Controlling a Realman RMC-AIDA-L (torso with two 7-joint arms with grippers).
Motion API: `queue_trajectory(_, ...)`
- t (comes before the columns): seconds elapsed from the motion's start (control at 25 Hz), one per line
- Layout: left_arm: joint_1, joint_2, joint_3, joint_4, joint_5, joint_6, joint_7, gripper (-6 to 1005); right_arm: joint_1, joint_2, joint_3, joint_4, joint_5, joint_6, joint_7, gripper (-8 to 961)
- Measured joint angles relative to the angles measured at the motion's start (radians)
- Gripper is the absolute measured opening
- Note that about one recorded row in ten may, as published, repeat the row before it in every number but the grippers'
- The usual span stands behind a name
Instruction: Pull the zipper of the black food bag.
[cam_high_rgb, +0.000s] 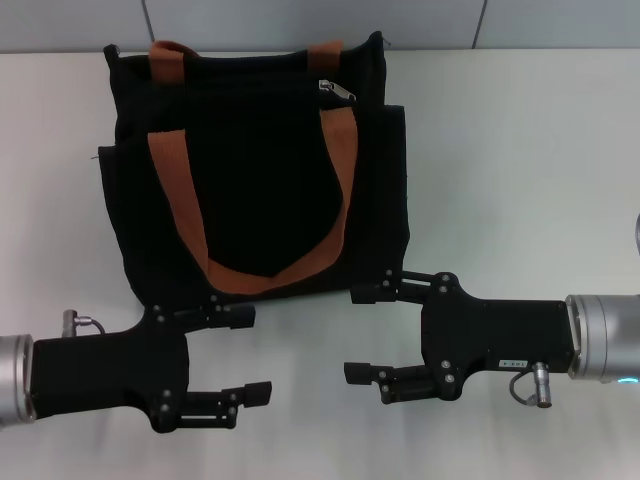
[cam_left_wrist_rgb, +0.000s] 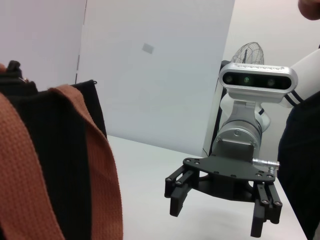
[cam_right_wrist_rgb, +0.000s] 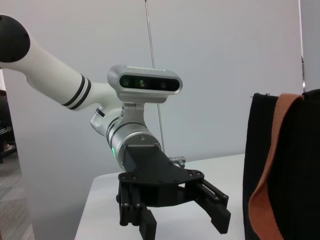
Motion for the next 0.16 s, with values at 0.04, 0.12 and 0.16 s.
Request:
queue_trajectory(0.04, 0.0, 0.0, 0.003, 0.0, 0.0, 0.0, 0.0, 829, 0.0, 0.0, 0.0, 0.0, 0.0, 0.0, 0.0, 820)
queue_trajectory(0.12, -0.001, 0.0, 0.003, 0.0, 0.0, 0.0, -0.001, 829, -0.001, 0.0, 0.0, 0.001, 0.0, 0.0, 0.0, 820)
queue_trajectory(0.16, -0.001, 0.0, 0.003, 0.0, 0.0, 0.0, -0.002, 829, -0.001, 0.0, 0.0, 0.001, 0.0, 0.0, 0.0, 820)
